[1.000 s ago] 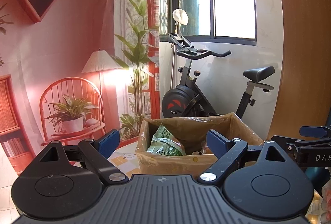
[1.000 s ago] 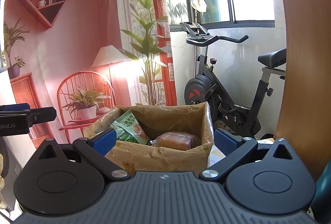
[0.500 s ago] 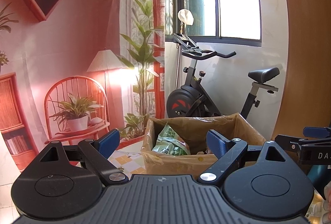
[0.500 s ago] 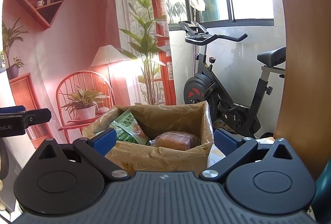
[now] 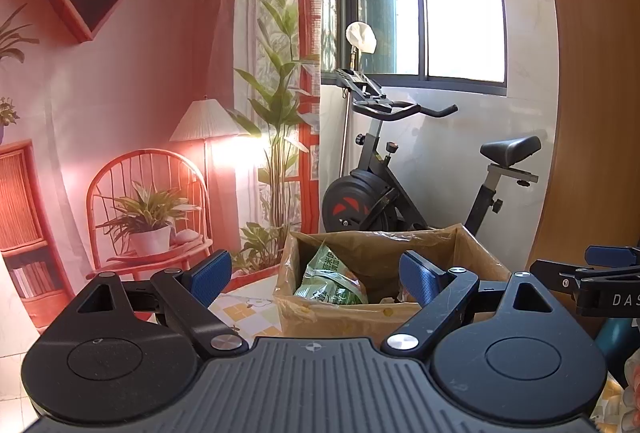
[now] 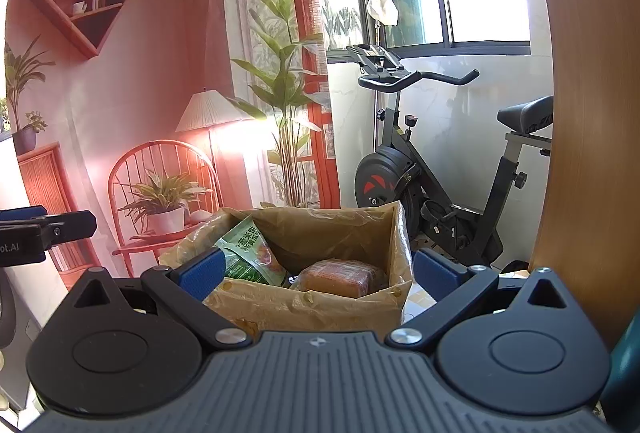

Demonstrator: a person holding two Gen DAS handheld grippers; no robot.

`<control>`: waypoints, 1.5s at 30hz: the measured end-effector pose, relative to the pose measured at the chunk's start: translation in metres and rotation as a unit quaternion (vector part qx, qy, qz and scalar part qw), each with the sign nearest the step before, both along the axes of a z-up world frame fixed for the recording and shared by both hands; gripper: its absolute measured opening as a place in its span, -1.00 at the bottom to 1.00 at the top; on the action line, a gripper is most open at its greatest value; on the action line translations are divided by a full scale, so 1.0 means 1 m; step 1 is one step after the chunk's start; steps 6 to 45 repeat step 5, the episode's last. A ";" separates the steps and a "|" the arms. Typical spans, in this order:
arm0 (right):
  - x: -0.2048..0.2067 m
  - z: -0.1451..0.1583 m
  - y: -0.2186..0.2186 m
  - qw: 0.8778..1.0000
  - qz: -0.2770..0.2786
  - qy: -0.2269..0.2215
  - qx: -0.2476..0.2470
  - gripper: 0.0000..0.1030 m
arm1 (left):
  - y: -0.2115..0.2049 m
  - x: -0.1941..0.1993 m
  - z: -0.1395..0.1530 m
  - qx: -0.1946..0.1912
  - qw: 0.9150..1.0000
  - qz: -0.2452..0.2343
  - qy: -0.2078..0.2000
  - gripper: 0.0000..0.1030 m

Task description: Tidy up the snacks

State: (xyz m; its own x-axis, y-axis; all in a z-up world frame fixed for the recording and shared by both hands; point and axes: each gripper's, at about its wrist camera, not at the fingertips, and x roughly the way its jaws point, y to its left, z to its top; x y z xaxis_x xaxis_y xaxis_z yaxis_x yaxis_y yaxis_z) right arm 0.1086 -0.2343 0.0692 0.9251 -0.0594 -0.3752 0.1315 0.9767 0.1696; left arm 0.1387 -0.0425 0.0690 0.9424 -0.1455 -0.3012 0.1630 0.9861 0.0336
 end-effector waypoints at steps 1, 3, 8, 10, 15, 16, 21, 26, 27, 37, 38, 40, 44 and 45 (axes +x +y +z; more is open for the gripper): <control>0.000 0.000 0.000 1.000 0.000 0.000 0.000 0.99 | 0.000 0.000 0.000 0.000 1.000 0.001 0.001 0.79; 0.000 0.000 0.000 1.000 -0.001 0.001 0.000 0.99 | 0.001 0.001 0.000 -0.001 1.000 0.001 0.002 0.79; 0.000 0.001 0.000 1.000 -0.001 0.001 0.000 0.99 | 0.001 0.001 0.000 -0.003 1.000 0.001 0.003 0.79; 0.000 0.001 0.000 1.000 -0.001 0.001 0.000 0.99 | 0.001 0.001 0.000 -0.003 1.000 0.001 0.003 0.79; 0.000 0.001 0.000 1.000 -0.001 0.001 0.000 0.99 | 0.001 0.001 0.000 -0.003 1.000 0.001 0.003 0.79; 0.000 0.001 0.000 1.000 -0.001 0.001 0.000 0.99 | 0.001 0.001 0.000 -0.003 1.000 0.001 0.003 0.79; 0.000 0.001 0.000 1.000 -0.001 0.001 0.000 0.99 | 0.001 0.001 0.000 -0.003 1.000 0.001 0.003 0.79; 0.000 0.001 0.000 1.000 -0.001 0.001 0.000 0.99 | 0.001 0.001 0.000 -0.003 1.000 0.001 0.003 0.79; 0.000 0.001 0.000 1.000 -0.001 0.001 0.000 0.99 | 0.001 0.001 0.000 -0.003 1.000 0.001 0.003 0.79; 0.000 0.001 0.000 1.000 -0.001 0.001 0.000 0.99 | 0.001 0.001 0.000 -0.003 1.000 0.001 0.003 0.79; 0.000 0.001 0.000 1.000 -0.001 0.001 0.000 0.99 | 0.001 0.001 0.000 -0.003 1.000 0.001 0.003 0.79; 0.000 0.001 0.000 1.000 -0.001 0.001 0.000 0.99 | 0.001 0.001 0.000 -0.003 1.000 0.001 0.003 0.79; 0.000 0.001 0.000 1.000 -0.001 0.001 0.000 0.99 | 0.001 0.001 0.000 -0.003 1.000 0.001 0.003 0.79; 0.000 0.001 0.000 1.000 -0.001 0.001 0.000 0.99 | 0.001 0.001 0.000 -0.003 1.000 0.001 0.003 0.79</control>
